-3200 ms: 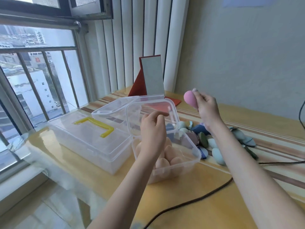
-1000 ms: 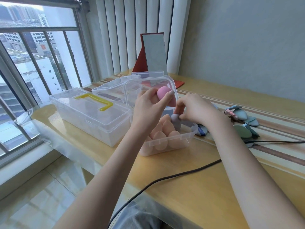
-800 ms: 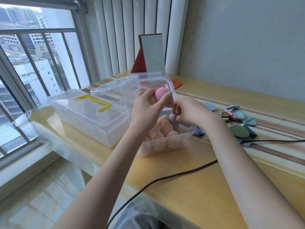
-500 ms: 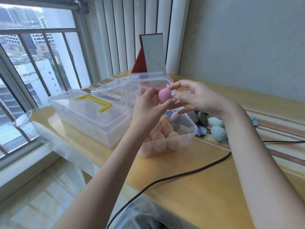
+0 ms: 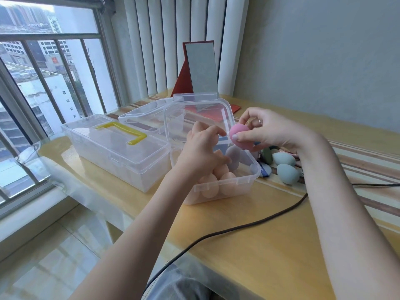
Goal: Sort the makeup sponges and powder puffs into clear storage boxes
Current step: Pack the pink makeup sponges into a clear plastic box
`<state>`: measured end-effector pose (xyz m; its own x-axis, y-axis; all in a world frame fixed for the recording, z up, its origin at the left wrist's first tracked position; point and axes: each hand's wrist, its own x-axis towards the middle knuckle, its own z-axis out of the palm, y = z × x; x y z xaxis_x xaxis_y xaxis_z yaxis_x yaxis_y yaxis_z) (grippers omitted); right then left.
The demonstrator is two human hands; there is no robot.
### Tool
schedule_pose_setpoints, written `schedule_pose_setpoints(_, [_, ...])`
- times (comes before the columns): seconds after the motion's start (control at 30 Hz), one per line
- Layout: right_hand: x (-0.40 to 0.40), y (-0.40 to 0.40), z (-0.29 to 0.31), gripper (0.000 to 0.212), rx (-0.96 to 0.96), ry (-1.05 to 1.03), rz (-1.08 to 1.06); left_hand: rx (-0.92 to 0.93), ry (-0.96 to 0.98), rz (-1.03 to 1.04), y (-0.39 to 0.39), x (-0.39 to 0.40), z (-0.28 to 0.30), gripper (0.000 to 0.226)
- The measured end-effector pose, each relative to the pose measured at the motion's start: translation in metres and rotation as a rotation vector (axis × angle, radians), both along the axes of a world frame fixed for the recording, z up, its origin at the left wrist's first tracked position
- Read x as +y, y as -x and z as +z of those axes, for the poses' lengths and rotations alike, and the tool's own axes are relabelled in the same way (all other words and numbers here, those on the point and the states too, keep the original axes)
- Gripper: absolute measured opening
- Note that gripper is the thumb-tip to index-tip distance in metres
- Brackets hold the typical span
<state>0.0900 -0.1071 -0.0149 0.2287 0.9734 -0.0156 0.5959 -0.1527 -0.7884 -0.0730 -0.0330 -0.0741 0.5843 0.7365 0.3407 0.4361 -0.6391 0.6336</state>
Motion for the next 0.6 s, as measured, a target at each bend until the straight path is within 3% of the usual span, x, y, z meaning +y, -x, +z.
schedule_pose_setpoints(0.2, [-0.002,0.006,0.007,0.052,-0.271,0.088,-0.007,-0.002,0.000,0.022,-0.001,0.000,-0.001,0.052])
schedule_pose_setpoints(0.33, [0.001,0.016,0.004,0.030,-0.401,0.195,0.095,-0.026,-0.007,0.020,-0.001,0.001,-0.002,0.047])
schedule_pose_setpoints(0.47, [0.005,0.027,0.001,0.037,-0.527,0.315,0.170,-0.015,-0.008,0.014,-0.001,0.001,-0.002,0.047])
schedule_pose_setpoints(0.6, [0.010,0.037,-0.008,0.029,-0.607,0.279,0.107,-0.005,-0.013,0.019,-0.002,0.002,-0.003,0.047])
